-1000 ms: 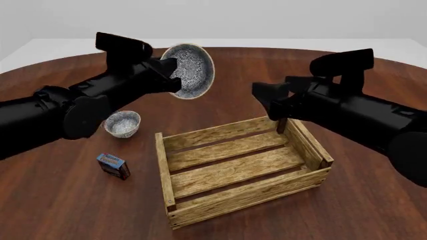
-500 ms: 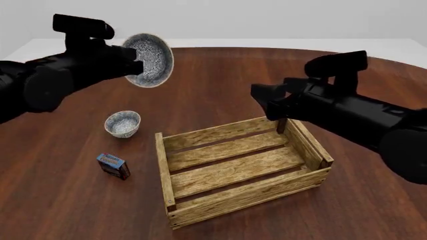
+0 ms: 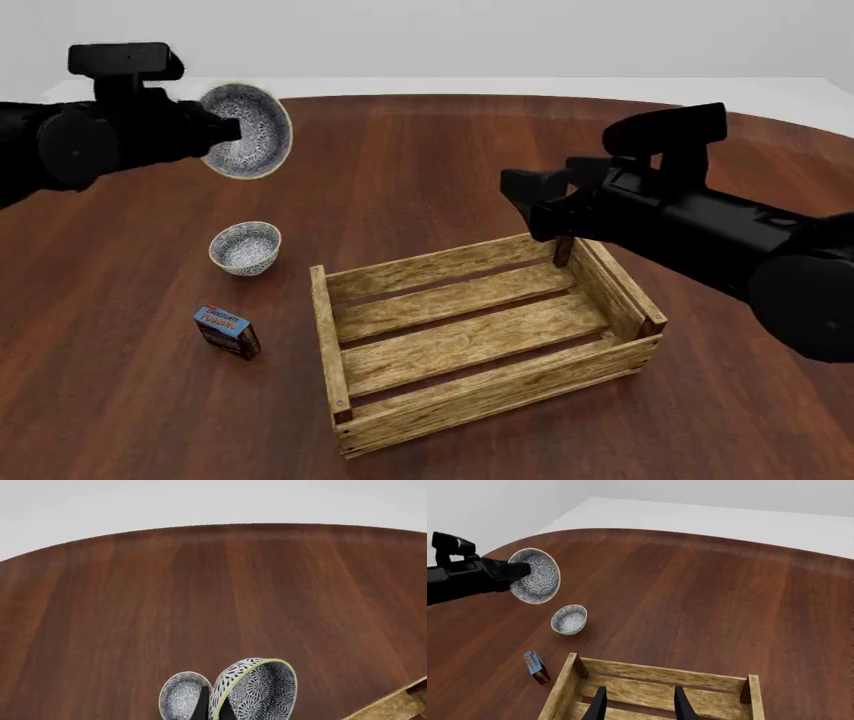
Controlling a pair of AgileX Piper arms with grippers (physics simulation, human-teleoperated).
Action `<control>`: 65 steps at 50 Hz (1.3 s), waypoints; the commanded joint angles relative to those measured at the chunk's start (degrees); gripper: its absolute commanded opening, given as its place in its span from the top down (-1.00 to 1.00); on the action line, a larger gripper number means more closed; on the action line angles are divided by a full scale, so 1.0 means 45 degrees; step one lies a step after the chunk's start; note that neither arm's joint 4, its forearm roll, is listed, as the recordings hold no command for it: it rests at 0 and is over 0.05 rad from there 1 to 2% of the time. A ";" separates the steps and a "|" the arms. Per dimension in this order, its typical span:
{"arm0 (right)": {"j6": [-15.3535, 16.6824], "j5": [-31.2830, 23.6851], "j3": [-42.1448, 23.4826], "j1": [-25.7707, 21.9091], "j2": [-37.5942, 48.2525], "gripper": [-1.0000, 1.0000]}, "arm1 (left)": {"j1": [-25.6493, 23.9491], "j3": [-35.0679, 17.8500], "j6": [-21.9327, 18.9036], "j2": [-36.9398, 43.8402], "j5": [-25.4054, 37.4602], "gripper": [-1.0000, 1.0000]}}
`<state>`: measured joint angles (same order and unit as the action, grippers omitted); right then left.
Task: Stack the right bowl on the left bowl and place them in the tray.
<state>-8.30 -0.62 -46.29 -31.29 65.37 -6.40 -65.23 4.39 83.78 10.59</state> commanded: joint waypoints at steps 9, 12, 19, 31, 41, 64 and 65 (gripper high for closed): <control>0.0052 0.0015 -0.0046 0.0082 0.0081 -1.00 | 0.1138 -0.0491 0.0770 0.1534 0.0108 1.00; 0.0053 0.0017 -0.0049 0.0077 0.0092 -1.00 | 0.1271 -0.0483 0.0782 0.1667 -0.0012 1.00; 0.0037 0.0028 -0.0052 0.0080 0.0104 -1.00 | 0.1423 -0.0409 0.1136 0.2283 -0.0358 1.00; 0.0038 0.0061 -0.0048 0.0073 0.0166 -1.00 | 0.1711 -0.0263 0.1312 0.3147 -0.0873 1.00; 0.0050 0.0037 -0.0040 0.0096 0.0115 -1.00 | 0.1673 0.0146 0.1425 0.3627 -0.1344 1.00; 0.0073 0.0060 -0.0070 0.0175 0.0169 -1.00 | 0.1859 0.0435 0.1528 0.4695 -0.2049 1.00; 0.0080 0.0063 -0.0071 0.0178 0.0174 -1.00 | 0.1860 0.0439 0.1510 0.4717 -0.2061 1.00</control>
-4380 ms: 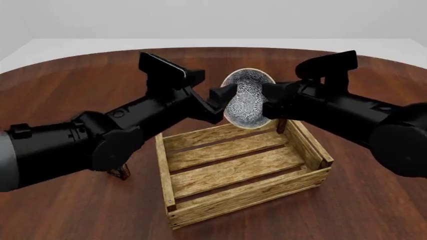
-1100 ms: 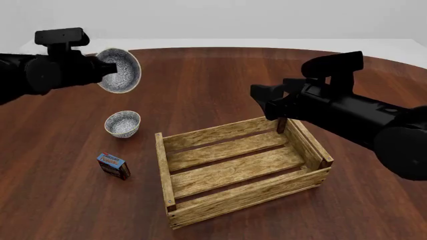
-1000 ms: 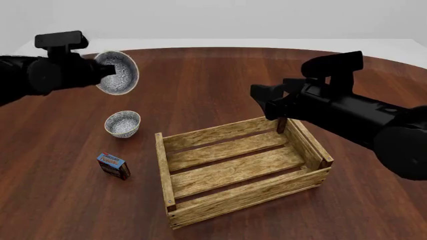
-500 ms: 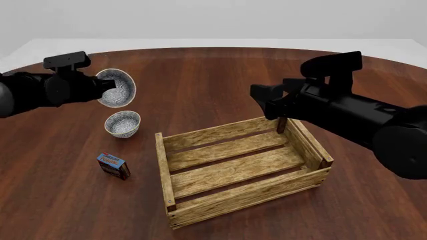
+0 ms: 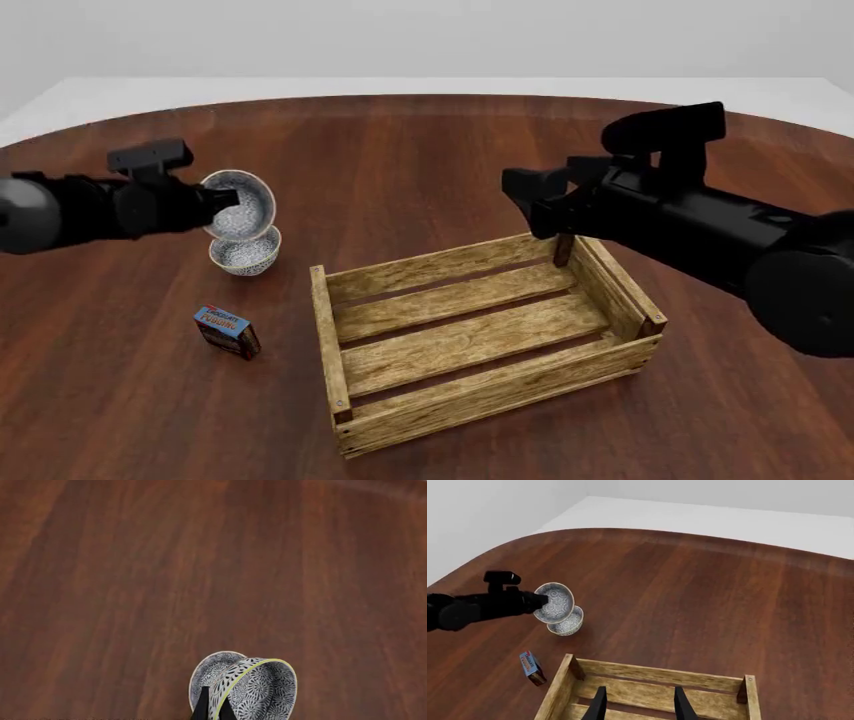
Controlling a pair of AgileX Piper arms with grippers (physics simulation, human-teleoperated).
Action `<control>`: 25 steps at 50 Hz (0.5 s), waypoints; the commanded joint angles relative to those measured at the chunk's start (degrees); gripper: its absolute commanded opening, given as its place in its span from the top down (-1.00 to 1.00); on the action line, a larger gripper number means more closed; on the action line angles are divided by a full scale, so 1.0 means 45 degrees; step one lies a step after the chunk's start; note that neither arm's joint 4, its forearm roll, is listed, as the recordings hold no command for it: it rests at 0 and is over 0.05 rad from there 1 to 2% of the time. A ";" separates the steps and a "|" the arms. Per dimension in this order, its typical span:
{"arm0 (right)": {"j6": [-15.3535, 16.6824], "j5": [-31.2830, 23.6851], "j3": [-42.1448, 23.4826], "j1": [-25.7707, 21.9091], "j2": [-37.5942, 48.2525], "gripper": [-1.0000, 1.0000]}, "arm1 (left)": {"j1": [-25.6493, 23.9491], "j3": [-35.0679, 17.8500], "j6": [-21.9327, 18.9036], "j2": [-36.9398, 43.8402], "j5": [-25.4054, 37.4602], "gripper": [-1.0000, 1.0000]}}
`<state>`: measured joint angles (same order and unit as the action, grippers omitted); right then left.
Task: Stack the right bowl on the left bowl and place them in the tray.
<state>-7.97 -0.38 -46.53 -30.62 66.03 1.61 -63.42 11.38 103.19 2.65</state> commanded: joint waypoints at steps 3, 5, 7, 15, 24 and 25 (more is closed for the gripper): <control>0.0023 0.0003 -0.0006 -0.0014 0.0014 -1.00 | 0.0071 0.0050 -0.0053 0.0520 -0.0350 1.00; 0.0031 -0.0019 -0.0008 -0.0008 -0.0022 -1.00 | 0.0056 0.0072 -0.0047 0.0642 -0.0432 1.00; 0.0031 -0.0035 -0.0014 0.0006 -0.0046 -1.00 | 0.0055 -0.0108 -0.0063 0.0572 -0.0166 1.00; 0.0034 -0.0036 -0.0020 0.0004 -0.0050 -1.00 | 0.0006 -0.0071 -0.0045 0.1230 -0.0607 1.00; 0.0028 -0.0050 -0.0011 0.0002 -0.0089 -1.00 | 0.0016 -0.0097 0.0056 0.1532 -0.0685 1.00; 0.0026 -0.0049 -0.0006 -0.0010 -0.0086 -1.00 | 0.0046 -0.0141 0.0039 0.1498 -0.0602 1.00</control>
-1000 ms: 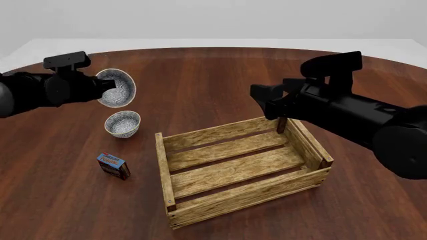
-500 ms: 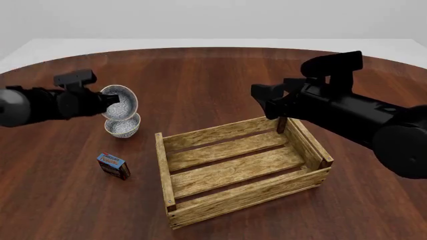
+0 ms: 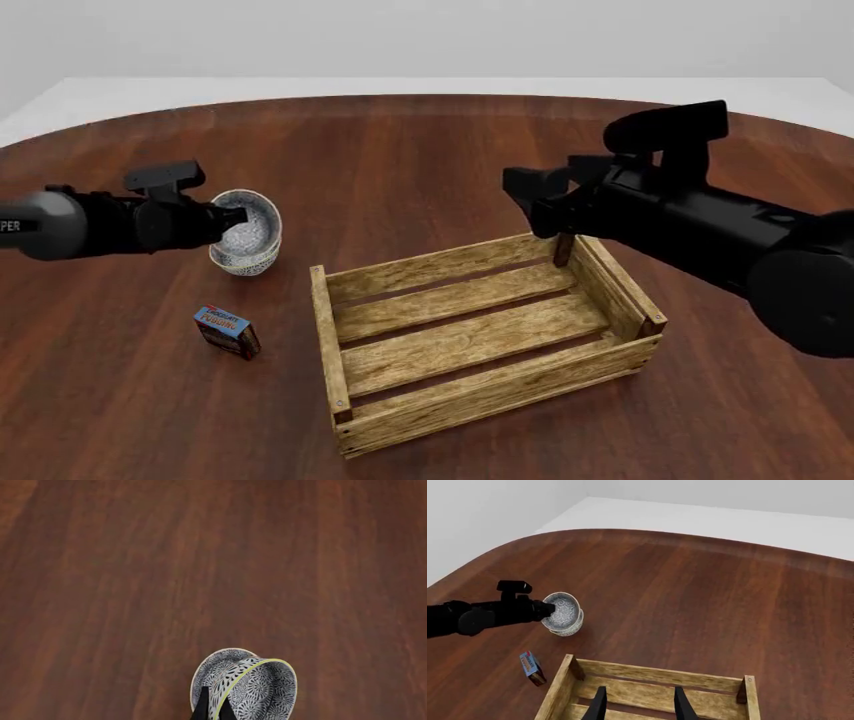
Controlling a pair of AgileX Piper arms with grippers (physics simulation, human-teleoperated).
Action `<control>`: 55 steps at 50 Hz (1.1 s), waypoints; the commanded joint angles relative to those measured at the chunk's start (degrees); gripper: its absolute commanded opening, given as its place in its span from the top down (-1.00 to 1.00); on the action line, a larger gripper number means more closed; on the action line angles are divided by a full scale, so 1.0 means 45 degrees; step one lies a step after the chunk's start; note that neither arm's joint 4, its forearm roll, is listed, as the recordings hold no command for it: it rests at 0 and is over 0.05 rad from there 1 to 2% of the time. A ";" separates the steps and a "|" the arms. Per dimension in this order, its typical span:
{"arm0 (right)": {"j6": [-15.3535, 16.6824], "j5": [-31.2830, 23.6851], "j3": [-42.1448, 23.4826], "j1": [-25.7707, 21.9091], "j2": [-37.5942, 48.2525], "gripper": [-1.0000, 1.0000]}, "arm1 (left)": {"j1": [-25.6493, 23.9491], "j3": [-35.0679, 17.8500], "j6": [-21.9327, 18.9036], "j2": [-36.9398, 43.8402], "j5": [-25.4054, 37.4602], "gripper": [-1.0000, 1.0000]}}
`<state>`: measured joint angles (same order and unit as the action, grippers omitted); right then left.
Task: Stack the right bowl on the left bowl and place them in the tray.
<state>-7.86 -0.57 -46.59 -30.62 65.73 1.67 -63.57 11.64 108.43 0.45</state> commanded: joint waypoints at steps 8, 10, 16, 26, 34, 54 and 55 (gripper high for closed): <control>0.0009 0.0022 0.0015 -0.0006 0.0027 -1.00 | -0.0090 0.0121 0.0036 0.0318 -0.0389 1.00; 0.0014 0.0037 0.0016 -0.0003 0.0061 -1.00 | 0.0029 -0.0022 -0.0028 0.0047 -0.0047 1.00; 0.0013 0.0047 0.0021 0.0002 0.0077 -1.00 | 0.0069 0.0155 -0.0074 0.0074 -0.0359 -1.00; 0.0026 0.0038 0.0015 0.0001 0.0085 -1.00 | 0.0008 0.0277 -0.0148 -0.0528 -0.0265 -1.00; 0.0044 0.0075 0.0015 -0.0010 0.0154 -1.00 | -0.0170 0.0614 -0.0279 -0.1721 0.0006 -1.00; 0.0112 0.0027 0.0018 -0.0060 0.0119 -1.00 | -0.1273 0.1497 -0.2939 -0.3114 0.0383 -1.00; 0.0112 0.0027 0.0018 -0.0060 0.0119 -1.00 | -0.1282 0.1450 -0.2927 -0.3082 0.0396 -1.00</control>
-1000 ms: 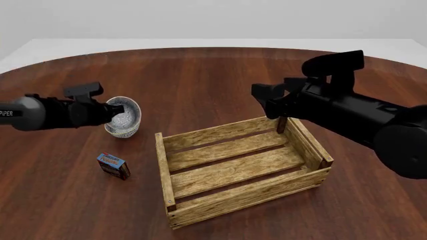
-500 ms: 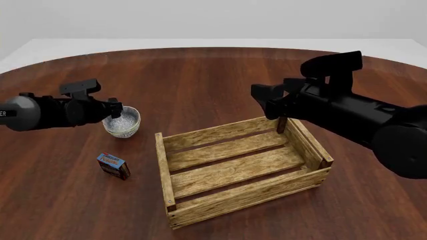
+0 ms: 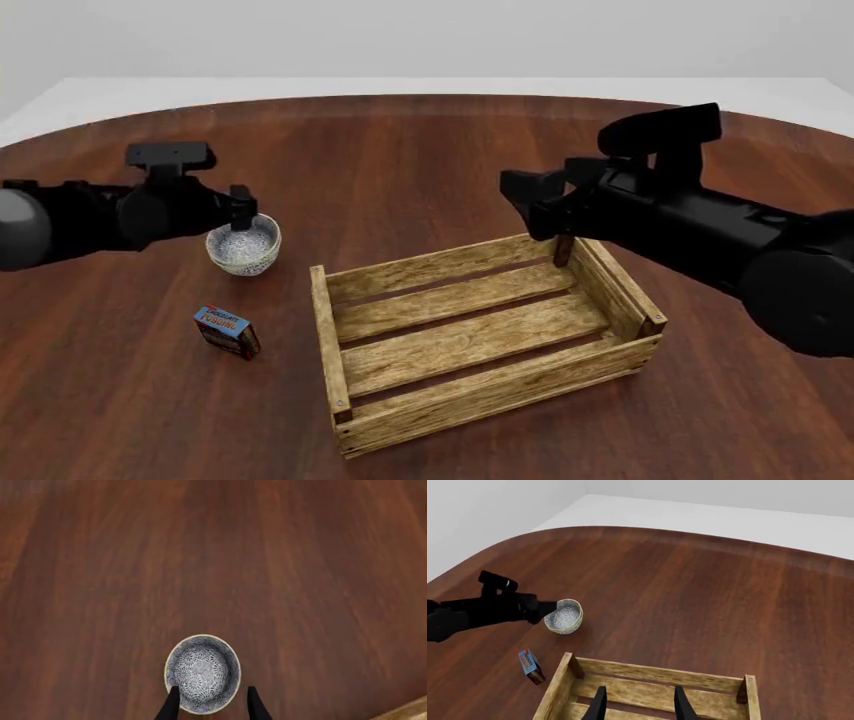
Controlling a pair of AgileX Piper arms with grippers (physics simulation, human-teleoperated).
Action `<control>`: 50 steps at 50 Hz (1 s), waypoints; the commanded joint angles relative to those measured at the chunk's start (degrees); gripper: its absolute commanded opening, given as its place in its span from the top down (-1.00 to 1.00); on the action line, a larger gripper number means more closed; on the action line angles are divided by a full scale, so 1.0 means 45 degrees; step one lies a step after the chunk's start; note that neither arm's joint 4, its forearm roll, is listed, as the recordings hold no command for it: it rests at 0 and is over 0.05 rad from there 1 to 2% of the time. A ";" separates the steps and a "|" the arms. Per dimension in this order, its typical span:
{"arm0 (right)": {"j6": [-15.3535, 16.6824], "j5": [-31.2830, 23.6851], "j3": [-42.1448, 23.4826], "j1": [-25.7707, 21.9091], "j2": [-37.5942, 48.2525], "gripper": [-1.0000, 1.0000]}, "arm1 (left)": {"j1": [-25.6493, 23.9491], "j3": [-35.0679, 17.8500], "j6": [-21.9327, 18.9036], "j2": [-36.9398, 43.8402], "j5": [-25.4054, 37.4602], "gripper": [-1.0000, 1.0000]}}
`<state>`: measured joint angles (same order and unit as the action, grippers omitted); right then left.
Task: Stack the right bowl on the left bowl and place them in the tray.
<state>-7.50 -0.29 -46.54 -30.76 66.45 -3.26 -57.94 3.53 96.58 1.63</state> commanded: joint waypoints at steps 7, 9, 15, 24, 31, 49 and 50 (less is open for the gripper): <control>0.0049 -0.0075 0.0020 -0.0045 -0.0119 -1.00 | -0.0490 0.0148 -0.1483 0.0055 0.0041 -1.00; 0.0082 -0.0072 0.0021 -0.0028 -0.0101 -1.00 | -0.0478 0.0086 -0.1638 0.0212 0.0042 -1.00; 0.0081 -0.0067 0.0035 -0.0043 -0.0089 -1.00 | -0.0501 -0.0035 -0.2001 0.0471 0.0003 -1.00; 0.0101 -0.0076 0.0043 -0.0049 -0.0101 -1.00 | -0.0491 -0.0233 -0.2150 0.1497 -0.0306 -1.00; 0.0115 -0.0049 0.0032 -0.0072 -0.0018 -1.00 | -0.0442 -0.0412 -0.2215 0.2159 -0.0476 -1.00; 0.0142 0.0023 -0.0007 -0.0051 0.0171 -1.00 | -0.0531 -0.0471 -0.2130 0.3379 -0.0903 -1.00; 0.0142 0.0025 -0.0009 -0.0048 0.0175 -1.00 | -0.0545 -0.0475 -0.2123 0.3410 -0.0909 -1.00</control>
<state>-6.89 -0.29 -46.50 -30.95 66.88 -5.50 -59.80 -6.09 109.11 -1.55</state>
